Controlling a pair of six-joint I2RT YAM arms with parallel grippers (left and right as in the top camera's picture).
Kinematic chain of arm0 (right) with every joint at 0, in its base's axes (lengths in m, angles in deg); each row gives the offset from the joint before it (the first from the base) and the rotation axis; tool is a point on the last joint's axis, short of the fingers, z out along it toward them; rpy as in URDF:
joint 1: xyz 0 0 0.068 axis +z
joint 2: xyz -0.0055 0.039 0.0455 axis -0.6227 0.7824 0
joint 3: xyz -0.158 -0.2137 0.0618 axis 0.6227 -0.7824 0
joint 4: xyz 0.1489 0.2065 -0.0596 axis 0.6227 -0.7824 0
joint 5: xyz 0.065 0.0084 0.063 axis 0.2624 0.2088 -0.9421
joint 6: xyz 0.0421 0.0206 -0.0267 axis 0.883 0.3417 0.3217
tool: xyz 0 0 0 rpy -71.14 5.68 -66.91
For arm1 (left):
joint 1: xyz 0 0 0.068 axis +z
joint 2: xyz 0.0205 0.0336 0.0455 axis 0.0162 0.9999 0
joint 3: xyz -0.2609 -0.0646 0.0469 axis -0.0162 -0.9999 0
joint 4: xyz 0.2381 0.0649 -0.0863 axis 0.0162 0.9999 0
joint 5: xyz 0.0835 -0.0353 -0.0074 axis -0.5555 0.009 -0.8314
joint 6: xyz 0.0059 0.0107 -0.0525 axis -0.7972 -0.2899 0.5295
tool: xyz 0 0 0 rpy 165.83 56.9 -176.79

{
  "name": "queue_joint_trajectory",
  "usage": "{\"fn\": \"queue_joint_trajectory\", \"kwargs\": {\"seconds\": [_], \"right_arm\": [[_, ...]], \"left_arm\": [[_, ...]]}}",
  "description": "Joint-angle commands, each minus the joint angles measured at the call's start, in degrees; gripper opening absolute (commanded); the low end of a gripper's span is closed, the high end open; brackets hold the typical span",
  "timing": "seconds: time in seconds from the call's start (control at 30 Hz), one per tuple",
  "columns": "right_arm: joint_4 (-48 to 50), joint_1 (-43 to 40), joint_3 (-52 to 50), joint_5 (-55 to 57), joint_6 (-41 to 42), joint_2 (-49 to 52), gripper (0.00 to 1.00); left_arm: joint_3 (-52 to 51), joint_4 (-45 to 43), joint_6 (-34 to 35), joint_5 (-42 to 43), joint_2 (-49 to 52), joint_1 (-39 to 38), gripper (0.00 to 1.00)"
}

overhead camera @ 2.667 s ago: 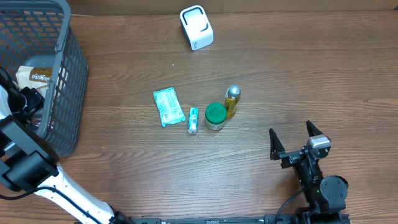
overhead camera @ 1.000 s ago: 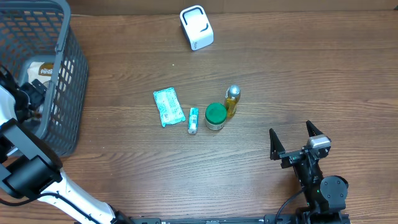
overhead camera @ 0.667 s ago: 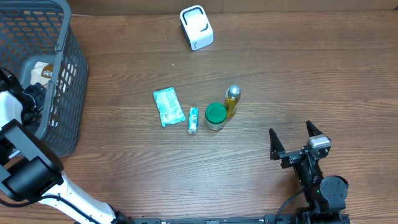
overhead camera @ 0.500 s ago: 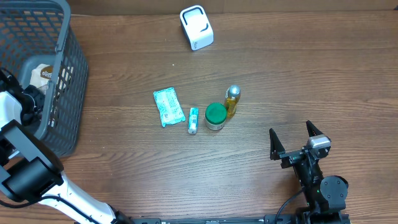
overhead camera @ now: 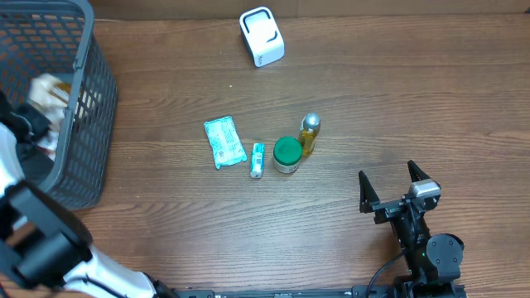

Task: Scan the item barcode
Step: 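Lift the snack bag out of the basket and carry it toward the row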

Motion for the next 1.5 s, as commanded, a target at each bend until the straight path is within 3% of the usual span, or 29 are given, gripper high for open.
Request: {"fn": "queue_joint_trajectory", "kwargs": {"seconds": [0.0,0.23,0.4,0.63,0.77,1.03,1.33,1.47], "right_arm": [[0.2,-0.3,-0.6,0.3,-0.2,-0.5,1.0],[0.2,-0.3,-0.6,0.3,-0.2,-0.5,1.0],[0.2,-0.3,-0.6,0.3,-0.2,-0.5,1.0],[0.2,-0.3,-0.6,0.3,-0.2,-0.5,1.0],[0.2,-0.3,-0.6,0.3,-0.2,-0.5,1.0],[0.2,-0.3,-0.6,0.3,-0.2,-0.5,1.0],[0.2,-0.3,-0.6,0.3,-0.2,-0.5,1.0],[0.2,-0.3,-0.6,0.3,-0.2,-0.5,1.0]], "left_arm": [[3.1,-1.7,4.2,-0.2,-11.6,0.4,0.27],[3.1,-1.6,14.4,0.1,-26.3,0.2,0.29],[3.1,5.2,17.1,3.3,-32.6,-1.4,0.28],[2.9,17.1,19.1,3.1,-33.6,-11.2,0.26],[1.3,17.9,20.3,2.4,-32.5,-18.6,0.27],[-9.0,13.5,28.2,-4.8,-29.8,-32.7,0.26],[-29.9,-6.1,41.2,-19.8,-29.4,-44.3,0.26],[-36.1,-13.3,42.5,-22.6,-29.4,-46.9,0.3]]}}
